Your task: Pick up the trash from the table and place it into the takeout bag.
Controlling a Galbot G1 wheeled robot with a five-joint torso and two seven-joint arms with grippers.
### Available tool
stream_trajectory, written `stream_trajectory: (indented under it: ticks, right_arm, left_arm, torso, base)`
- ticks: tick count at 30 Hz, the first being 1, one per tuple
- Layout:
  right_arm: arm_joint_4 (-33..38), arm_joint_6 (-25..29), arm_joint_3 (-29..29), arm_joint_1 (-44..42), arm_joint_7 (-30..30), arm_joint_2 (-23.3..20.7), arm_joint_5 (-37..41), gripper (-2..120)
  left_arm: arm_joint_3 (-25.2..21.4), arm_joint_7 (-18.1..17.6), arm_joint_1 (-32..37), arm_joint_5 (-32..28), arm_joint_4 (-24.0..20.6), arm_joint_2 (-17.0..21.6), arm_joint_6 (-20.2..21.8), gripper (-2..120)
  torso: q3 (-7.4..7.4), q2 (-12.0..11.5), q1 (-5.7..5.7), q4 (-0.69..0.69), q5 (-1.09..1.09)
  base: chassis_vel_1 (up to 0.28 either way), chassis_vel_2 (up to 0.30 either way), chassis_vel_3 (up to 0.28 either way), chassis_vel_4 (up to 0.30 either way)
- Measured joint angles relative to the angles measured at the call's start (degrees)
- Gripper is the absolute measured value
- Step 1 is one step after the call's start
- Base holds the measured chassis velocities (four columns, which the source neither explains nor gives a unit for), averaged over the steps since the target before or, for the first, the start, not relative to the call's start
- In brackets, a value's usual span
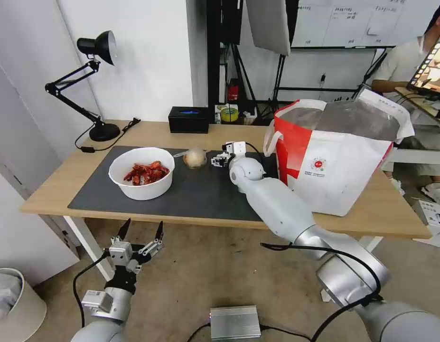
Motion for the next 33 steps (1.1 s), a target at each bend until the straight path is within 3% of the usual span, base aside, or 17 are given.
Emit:
stream_trajectory:
  ticks: [13, 27, 33]
  right_arm:
    - [-2.5, -0.2, 0.6, 0.5, -1.7, 0.8, -0.8, 100]
    - [-1.8, -1.1, 0.7, 0.5, -1.5, 0.4, 0.7, 52]
    - [0.1, -1.5, 0.6, 0.0, -0.8, -0.8, 2.2, 24]
  left_arm:
    - [0.2, 0.0, -0.1, 0.2, 0.1, -0.1, -0.2, 100]
    - [0.2, 0.0, 0.3, 0.0, -0.6, -0.2, -0.4, 100]
    - [0.3, -0.1, 0.3, 0.0, -0.6, 0.1, -0.5, 100]
  torso:
    - [0.0, 0.0, 0.0, 0.0, 0.0]
    - [0.0, 0.0, 0.0, 0.0, 0.0]
    - [0.0, 0.0, 0.0, 0.01, 0.0]
  base:
    - [0.0, 0.0, 0.0, 0.0]
    - [0.0, 0.0, 0.0, 0.0]
    - [0.0, 0.0, 0.0, 0.0]
